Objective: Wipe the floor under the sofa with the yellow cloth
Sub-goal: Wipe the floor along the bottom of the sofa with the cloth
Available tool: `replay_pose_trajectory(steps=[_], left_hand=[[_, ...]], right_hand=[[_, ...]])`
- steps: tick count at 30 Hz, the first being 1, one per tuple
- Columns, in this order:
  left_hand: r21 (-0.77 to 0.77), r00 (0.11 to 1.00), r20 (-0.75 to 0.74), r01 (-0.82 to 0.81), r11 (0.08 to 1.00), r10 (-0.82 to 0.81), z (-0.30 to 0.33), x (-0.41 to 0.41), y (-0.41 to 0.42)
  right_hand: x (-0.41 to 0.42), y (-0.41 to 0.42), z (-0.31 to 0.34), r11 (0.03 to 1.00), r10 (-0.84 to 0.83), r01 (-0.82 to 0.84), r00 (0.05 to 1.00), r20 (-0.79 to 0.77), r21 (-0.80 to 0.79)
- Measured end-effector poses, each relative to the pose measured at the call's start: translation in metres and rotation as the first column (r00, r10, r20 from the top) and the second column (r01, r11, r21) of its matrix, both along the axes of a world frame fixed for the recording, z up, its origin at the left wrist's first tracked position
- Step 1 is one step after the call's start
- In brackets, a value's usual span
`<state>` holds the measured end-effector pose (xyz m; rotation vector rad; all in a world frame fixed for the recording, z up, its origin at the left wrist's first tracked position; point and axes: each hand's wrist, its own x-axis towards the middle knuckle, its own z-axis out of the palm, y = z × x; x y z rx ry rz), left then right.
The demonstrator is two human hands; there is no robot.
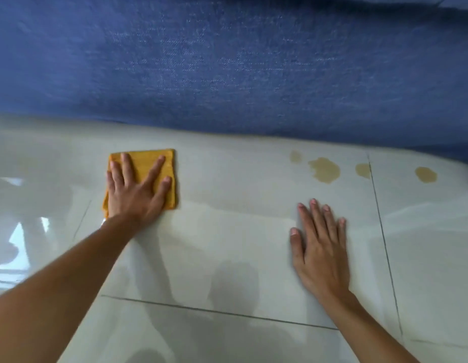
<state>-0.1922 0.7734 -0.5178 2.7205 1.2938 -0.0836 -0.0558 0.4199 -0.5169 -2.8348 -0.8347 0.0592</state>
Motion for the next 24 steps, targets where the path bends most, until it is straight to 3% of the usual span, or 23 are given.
replay_pose_trajectory(steps=[4,8,11,14,16,20,24], left_hand=[[0.005,1.000,0.006,0.018,1.000,-0.018,-0.002,0.085,-0.011],[-0.036,0.971,0.049,0.237,0.971,-0.235,0.004,0.138,-0.112],[-0.085,0.922,0.100,0.383,0.920,-0.375,0.005,0.105,-0.195],[-0.051,0.883,0.125,0.461,0.886,-0.452,0.001,0.025,-0.220],[-0.023,0.901,0.094,0.427,0.904,-0.424,-0.002,-0.025,-0.192],[-0.009,0.984,0.002,0.176,0.984,-0.176,0.004,-0.086,-0.091],[-0.007,1.000,-0.029,0.003,1.000,-0.003,0.003,-0.065,-0.019]], right_hand=[[0.000,0.000,-0.005,0.999,-0.016,0.016,1.000,0.015,0.034],[-0.001,0.000,0.002,0.953,-0.039,0.049,0.998,-0.040,0.299],[-0.001,-0.005,0.009,0.904,-0.059,0.074,0.997,-0.049,0.422],[-0.008,-0.012,0.015,0.934,-0.070,0.074,0.997,-0.024,0.348],[-0.013,-0.021,0.016,0.963,-0.046,0.050,0.999,-0.021,0.263],[-0.003,-0.046,0.012,0.989,-0.118,0.117,0.993,0.005,0.088],[0.004,-0.051,0.001,0.988,-0.153,0.153,0.988,0.007,-0.020]])
